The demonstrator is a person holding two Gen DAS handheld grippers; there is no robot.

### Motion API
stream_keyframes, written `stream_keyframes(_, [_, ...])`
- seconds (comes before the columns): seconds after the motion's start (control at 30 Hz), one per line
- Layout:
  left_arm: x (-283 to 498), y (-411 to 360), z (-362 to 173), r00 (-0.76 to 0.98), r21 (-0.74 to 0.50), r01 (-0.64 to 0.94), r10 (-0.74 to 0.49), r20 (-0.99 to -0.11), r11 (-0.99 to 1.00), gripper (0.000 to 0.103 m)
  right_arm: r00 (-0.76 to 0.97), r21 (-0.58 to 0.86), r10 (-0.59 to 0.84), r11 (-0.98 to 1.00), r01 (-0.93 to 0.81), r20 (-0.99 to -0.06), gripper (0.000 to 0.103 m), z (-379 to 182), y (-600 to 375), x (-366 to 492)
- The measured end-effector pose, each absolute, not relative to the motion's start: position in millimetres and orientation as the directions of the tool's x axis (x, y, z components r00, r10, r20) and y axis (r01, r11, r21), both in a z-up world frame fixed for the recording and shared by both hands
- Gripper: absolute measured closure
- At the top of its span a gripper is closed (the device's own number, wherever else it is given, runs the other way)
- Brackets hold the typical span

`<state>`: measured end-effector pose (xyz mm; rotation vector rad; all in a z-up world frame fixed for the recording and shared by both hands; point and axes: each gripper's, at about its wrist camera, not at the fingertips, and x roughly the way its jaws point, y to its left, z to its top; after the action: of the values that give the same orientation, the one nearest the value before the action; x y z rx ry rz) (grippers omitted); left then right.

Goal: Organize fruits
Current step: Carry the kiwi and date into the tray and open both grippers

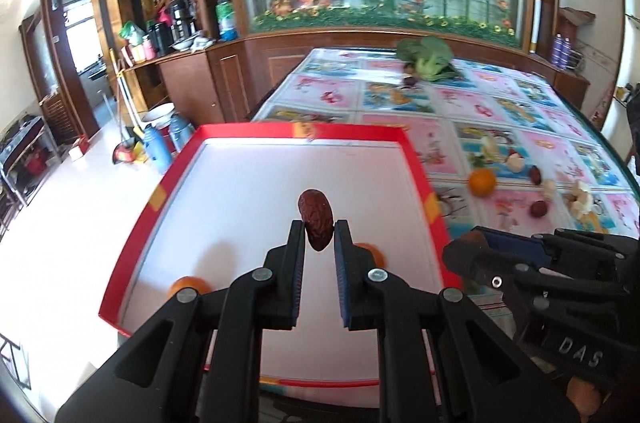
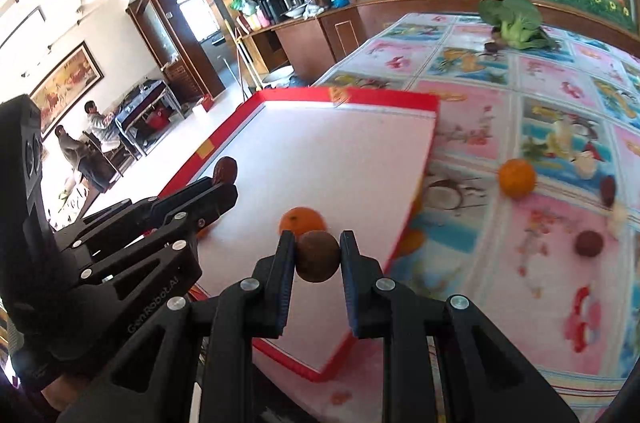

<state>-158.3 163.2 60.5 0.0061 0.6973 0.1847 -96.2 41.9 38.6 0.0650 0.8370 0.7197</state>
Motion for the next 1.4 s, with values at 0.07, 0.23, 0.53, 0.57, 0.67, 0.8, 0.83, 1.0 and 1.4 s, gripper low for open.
stream_keyframes(0.07, [-160,173,56,0.741,0.067,-0.184,0.183,-0.646,0.981,0.087,0.456,0.307,0.59,0.775,-0.553,-0.666,0.082,34,47,-96])
stream_keyframes(0.23, [-160,187,46,0.718,0.088,-0.22,0.222,-0.659,0.971,0.087,0.439,0.306,0.563,0.792,-0.528,-0.7,0.082,21,50,-94])
stream_keyframes(0.53, [-156,193,31,0.684,0.11,-0.24,0.249,-0.686,0.964,0.087,0.425,0.264,0.537,0.793,-0.55,-0.728,0.08,20,60,-99])
stream_keyframes(0.57, [-156,194,29,0.677,0.118,-0.247,0.259,-0.689,0.962,0.086,0.419,0.267,0.542,0.788,-0.555,-0.728,0.078,20,60,-99])
stream_keyframes(0.67, [-155,195,28,0.666,0.128,-0.256,0.27,-0.696,0.958,0.086,0.399,0.297,0.572,0.768,-0.567,-0.716,0.071,20,58,-101])
stream_keyframes(0.8, [-159,196,31,0.67,0.144,-0.276,0.298,-0.68,0.95,0.049,0.39,0.269,0.569,0.754,-0.599,-0.724,0.07,20,61,-110])
stream_keyframes(0.83, [-161,195,33,0.673,0.158,-0.284,0.314,-0.67,0.946,0.044,0.381,0.269,0.57,0.749,-0.605,-0.728,0.069,20,62,-112])
stream_keyframes(1.0, [-165,196,37,0.675,0.178,-0.307,0.346,-0.652,0.935,0.043,0.328,0.27,0.574,0.719,-0.641,-0.75,0.06,19,68,-119])
stream_keyframes(1.4, [-178,223,44,0.658,0.176,-0.377,0.397,-0.64,0.909,0.043,0.219,0.404,0.63,0.688,-0.603,-0.745,0.058,19,64,-119])
